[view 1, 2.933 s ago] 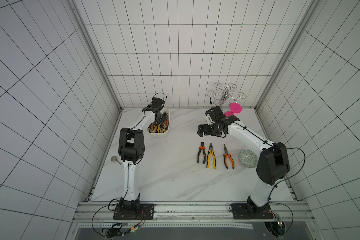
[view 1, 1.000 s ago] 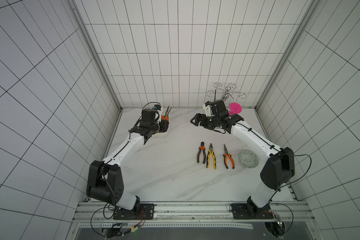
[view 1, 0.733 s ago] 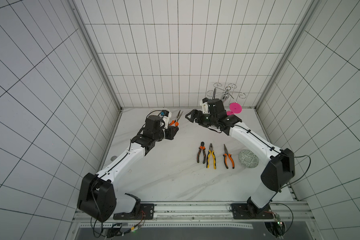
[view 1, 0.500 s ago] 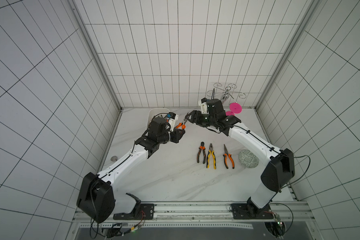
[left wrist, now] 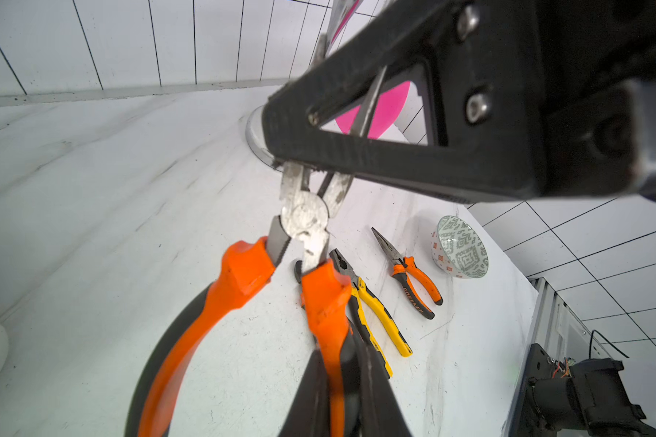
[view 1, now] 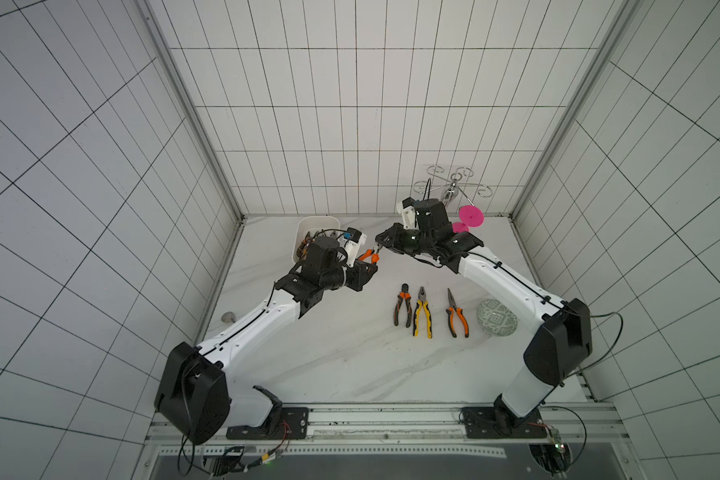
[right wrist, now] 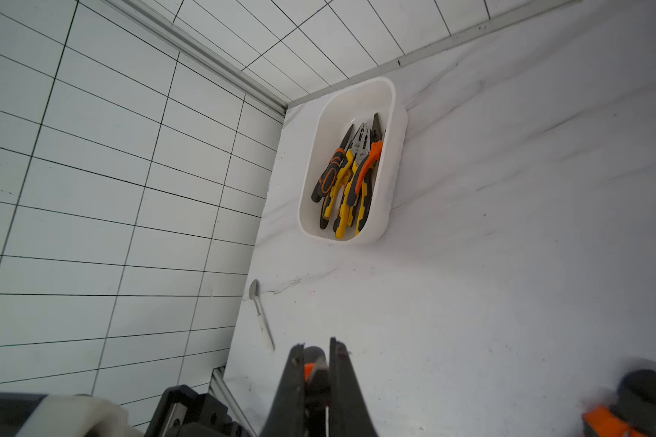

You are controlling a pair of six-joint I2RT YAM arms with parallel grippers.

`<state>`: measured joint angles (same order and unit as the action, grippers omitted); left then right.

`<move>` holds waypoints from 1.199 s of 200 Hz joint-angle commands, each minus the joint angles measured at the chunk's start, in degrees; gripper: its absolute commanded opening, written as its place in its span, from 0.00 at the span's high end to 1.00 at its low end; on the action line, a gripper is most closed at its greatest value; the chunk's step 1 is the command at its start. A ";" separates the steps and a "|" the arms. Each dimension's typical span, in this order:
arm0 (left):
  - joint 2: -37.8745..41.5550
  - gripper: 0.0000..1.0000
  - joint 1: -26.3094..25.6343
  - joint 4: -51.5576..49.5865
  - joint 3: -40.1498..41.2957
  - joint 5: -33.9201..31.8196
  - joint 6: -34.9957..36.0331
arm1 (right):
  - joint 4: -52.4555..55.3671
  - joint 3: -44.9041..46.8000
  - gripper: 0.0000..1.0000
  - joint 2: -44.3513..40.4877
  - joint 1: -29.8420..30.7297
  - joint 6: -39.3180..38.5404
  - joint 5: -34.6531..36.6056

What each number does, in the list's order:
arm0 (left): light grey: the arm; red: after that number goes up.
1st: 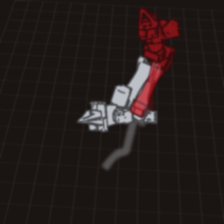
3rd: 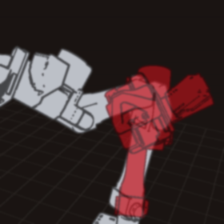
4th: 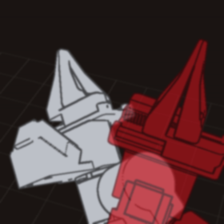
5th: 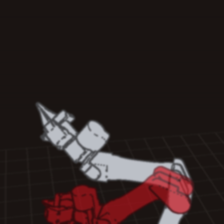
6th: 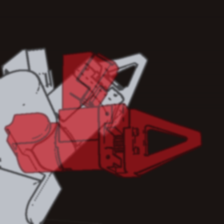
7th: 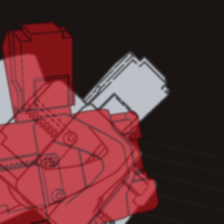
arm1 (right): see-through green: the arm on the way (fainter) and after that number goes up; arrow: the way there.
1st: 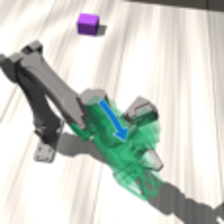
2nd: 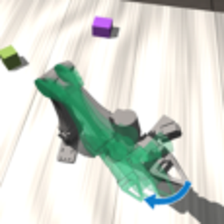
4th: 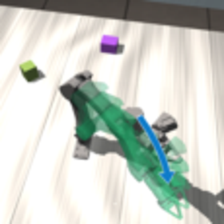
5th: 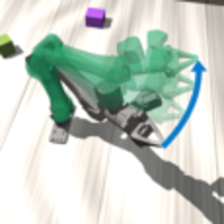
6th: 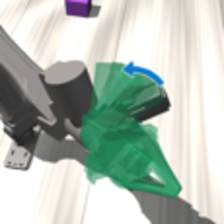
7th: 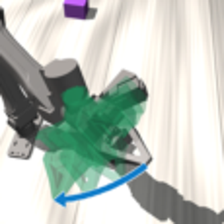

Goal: Take the pliers out of the storage box
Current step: Pick up the pliers from the storage box.

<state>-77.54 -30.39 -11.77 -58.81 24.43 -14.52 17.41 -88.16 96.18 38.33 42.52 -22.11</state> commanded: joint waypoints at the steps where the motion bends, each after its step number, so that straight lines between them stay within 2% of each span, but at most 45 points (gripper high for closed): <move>1: -0.07 0.97 -0.19 2.32 -2.01 0.46 1.59 | 0.16 3.01 1.00 -3.16 0.03 0.19 -1.12; 6: -0.08 0.90 -0.19 2.23 -1.94 0.58 1.61 | 0.12 3.36 1.00 -3.46 -0.09 0.12 -1.24; 23: 0.26 0.50 -0.15 1.95 -1.60 0.82 1.69 | 0.17 4.58 1.00 -4.56 -0.71 -1.37 -2.12; 36: 0.91 0.34 0.28 0.49 -1.53 1.35 1.35 | 0.42 5.37 1.00 -5.40 -1.66 -3.53 -3.73; 53: 2.32 0.28 2.12 -2.32 -1.25 3.97 0.45 | 0.34 6.05 1.00 -5.68 -4.00 -6.90 -10.98; 86: 4.57 0.16 8.70 -2.63 2.15 20.52 3.91 | 1.05 6.17 1.00 -5.21 -7.95 -13.86 -27.67; 128: 1.24 0.15 12.90 -5.23 2.08 34.20 7.25 | 3.39 4.44 1.00 -4.28 -9.06 -18.80 -41.03; 145: -0.38 0.18 12.56 -5.91 0.83 39.26 7.85 | 3.54 4.13 1.00 -3.98 -8.97 -19.17 -42.38; 160: -1.46 0.22 11.79 -5.94 0.20 40.70 7.85 | 3.11 3.80 1.00 -3.90 -8.90 -18.99 -43.29; 176: -2.65 0.32 10.80 -5.97 -0.09 41.53 7.98 | 2.64 3.61 1.00 -3.90 -8.87 -18.71 -43.21; 206: -4.17 0.35 7.77 -7.49 -1.11 43.11 9.67 | 1.11 4.00 1.00 -3.98 -8.63 -17.09 -41.78; 218: -4.51 0.45 7.03 -7.74 -1.22 43.14 9.87 | 0.47 4.29 1.00 -4.11 -8.67 -16.65 -41.35; 240: -4.67 0.70 6.99 -7.76 -1.22 43.60 9.89 | -0.09 4.75 1.00 -4.34 -8.55 -16.01 -41.17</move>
<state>-81.56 -23.44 -19.09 -58.65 65.93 -5.85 20.12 -83.13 93.10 29.36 25.39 -61.93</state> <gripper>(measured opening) 0.399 0.107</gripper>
